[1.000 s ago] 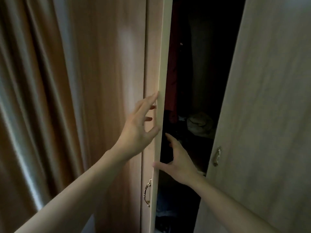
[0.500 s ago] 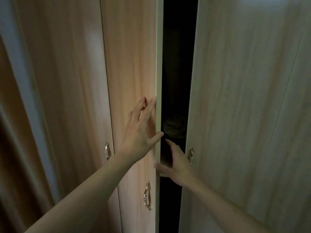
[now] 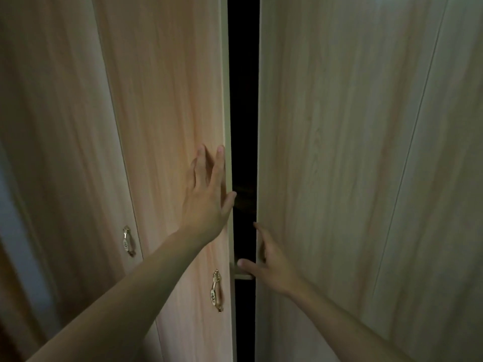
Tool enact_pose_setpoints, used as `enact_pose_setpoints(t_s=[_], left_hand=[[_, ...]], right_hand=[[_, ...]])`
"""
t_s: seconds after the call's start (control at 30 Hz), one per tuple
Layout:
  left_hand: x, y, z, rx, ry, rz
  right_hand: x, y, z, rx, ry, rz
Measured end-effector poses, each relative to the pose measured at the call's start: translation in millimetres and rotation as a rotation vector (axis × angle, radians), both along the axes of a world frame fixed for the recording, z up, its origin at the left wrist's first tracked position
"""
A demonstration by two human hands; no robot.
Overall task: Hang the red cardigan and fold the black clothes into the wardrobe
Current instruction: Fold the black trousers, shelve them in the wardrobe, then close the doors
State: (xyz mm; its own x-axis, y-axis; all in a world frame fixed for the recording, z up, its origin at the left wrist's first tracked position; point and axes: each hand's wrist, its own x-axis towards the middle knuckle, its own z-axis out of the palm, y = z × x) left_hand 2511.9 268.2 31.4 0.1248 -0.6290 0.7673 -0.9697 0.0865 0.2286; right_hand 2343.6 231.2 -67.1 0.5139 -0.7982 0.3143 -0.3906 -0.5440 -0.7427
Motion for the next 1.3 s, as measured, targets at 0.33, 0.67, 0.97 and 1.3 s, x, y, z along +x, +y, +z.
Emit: enact_pose_setpoints(t_s=[0.33,0.67,0.97,1.3], left_hand=[[-9,-44,-1,-0.017,-0.065,0.096],[-6,-82,2,-0.011,-0.196,0.143],[22,-107,-6,-0.006,-0.322,0.049],[43,-137,-28,0.028,-0.408,0.074]], right_hand=[[-10,-48,-15,0.005,0.060,-0.014],[7,-87,4,-0.116,0.179,-0.142],[29,-127,16,-0.467,0.390,-0.372],[47,-159,37,-0.544,0.405,-0.532]])
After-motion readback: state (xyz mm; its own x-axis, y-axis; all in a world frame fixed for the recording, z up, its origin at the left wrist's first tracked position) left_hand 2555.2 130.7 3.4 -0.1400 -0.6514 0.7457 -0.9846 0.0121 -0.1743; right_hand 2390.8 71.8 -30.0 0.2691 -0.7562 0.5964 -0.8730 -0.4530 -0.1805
